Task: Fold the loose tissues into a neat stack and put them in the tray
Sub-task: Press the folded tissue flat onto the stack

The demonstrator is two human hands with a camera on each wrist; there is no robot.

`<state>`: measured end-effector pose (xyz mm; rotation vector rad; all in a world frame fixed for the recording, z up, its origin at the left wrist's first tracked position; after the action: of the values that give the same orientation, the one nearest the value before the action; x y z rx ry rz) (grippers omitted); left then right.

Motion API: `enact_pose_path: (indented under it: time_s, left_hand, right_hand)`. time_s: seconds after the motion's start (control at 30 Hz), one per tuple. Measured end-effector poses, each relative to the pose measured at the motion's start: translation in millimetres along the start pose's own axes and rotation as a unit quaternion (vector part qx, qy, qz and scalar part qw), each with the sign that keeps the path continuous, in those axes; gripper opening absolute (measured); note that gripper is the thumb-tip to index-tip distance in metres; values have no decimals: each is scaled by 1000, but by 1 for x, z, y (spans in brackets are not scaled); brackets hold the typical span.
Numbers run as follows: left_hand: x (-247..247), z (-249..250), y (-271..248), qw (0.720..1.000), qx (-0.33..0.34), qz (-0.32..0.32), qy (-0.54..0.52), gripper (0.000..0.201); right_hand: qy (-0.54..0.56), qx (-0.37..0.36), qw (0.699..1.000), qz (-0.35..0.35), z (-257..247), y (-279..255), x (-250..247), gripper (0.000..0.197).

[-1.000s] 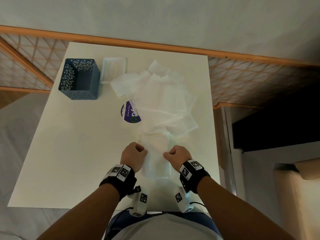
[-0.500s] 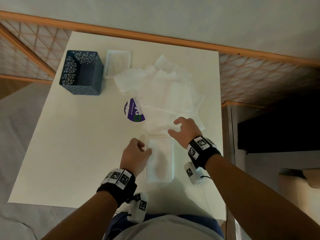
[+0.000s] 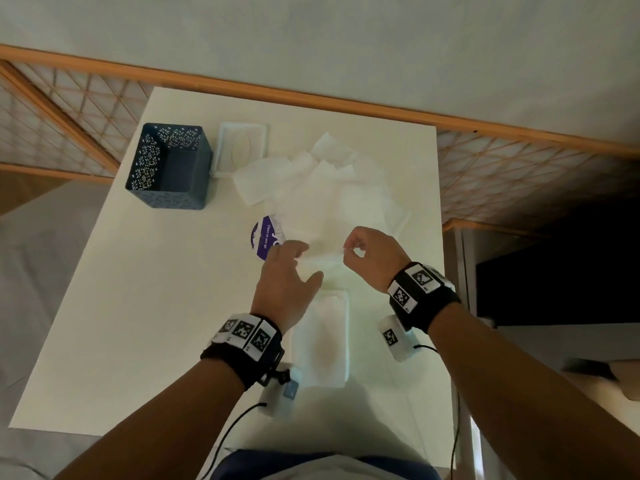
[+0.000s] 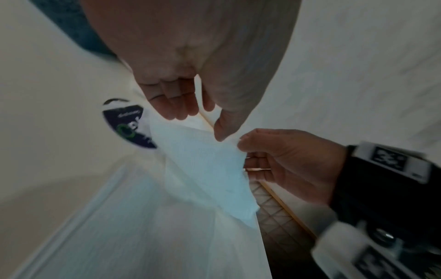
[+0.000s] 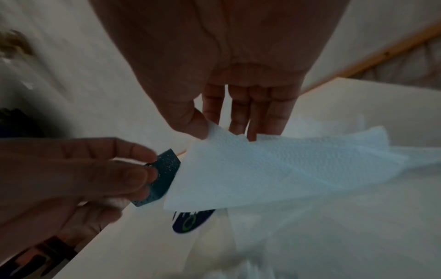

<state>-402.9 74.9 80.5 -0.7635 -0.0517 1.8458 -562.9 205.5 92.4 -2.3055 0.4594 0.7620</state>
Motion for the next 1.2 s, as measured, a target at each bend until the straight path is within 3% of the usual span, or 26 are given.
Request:
enact_pose_path:
  time_s: [0.1, 0.2, 0.5, 0.73, 0.93, 1.07, 1.1, 1.2]
  left_hand:
    - [-14, 19, 21, 997, 58, -40, 44, 60]
    - [-25, 38, 35, 990, 82, -80, 81, 42]
    - [-54, 66, 36, 996, 74, -45, 23, 14]
    - [-81, 100, 19, 987, 126, -97, 34, 11]
    - [-105, 122, 4, 981, 115, -94, -123, 19]
    - [-115, 125, -1, 944, 74, -90, -310, 12]
    - [-115, 123, -1, 931, 61, -91, -348, 18]
    - [-111, 117, -6, 912, 32, -109, -395, 67]
  right_hand:
    - [-16, -64, 998, 13, -11, -12, -22, 3]
    - [-7, -96, 995, 36, -20, -21, -40, 4]
    - [89, -110, 982, 124, -30, -32, -75, 5]
    - [207, -133, 967, 64, -50, -47, -83, 33]
    - [224, -121, 965, 59, -59, -60, -91, 15]
    - [284, -136, 946, 79, -65, -67, -89, 27]
    - [308, -137, 938, 84, -66, -69, -89, 26]
    - [394, -139, 903, 101, -68, -75, -92, 7]
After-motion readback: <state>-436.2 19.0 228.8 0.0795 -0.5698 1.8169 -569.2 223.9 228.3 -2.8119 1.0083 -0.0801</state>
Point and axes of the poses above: each hand's wrist, its own y-axis towards the middle knuckle, its own x-axis out of the palm, z = x × y, the point moved 2 cm from there along y, towards the middle knuckle, and after that the axes turned 12 degrees about -z, right-handed, at the moved point
